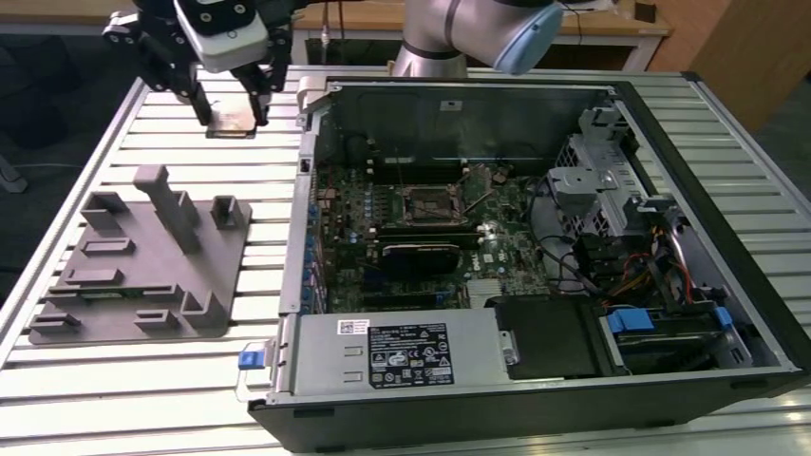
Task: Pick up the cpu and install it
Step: 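Pick up the cpu and move it towards the insertion slot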
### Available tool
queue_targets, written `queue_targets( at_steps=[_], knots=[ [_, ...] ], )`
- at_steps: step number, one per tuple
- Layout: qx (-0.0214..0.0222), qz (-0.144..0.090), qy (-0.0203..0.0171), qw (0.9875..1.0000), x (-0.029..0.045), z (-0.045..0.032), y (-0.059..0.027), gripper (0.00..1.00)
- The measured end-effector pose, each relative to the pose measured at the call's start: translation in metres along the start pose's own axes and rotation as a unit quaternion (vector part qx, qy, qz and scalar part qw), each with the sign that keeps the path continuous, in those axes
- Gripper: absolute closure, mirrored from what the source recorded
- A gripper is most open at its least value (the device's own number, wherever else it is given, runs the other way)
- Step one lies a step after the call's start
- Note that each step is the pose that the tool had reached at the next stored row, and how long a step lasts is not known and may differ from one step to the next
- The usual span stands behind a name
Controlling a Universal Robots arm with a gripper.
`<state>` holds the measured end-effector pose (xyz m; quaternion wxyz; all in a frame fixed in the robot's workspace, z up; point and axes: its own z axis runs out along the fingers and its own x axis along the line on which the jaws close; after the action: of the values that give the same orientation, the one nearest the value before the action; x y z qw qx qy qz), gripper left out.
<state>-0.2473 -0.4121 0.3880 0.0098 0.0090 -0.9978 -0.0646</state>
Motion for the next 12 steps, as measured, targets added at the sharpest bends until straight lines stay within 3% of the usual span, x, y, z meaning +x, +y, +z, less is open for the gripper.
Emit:
queue_targets(
  at_steps=[12],
  knots=[
    [0.0023,0.000,0.0021,1.0000,-0.0306,-0.0006,-0.0001,0.45]
  ],
)
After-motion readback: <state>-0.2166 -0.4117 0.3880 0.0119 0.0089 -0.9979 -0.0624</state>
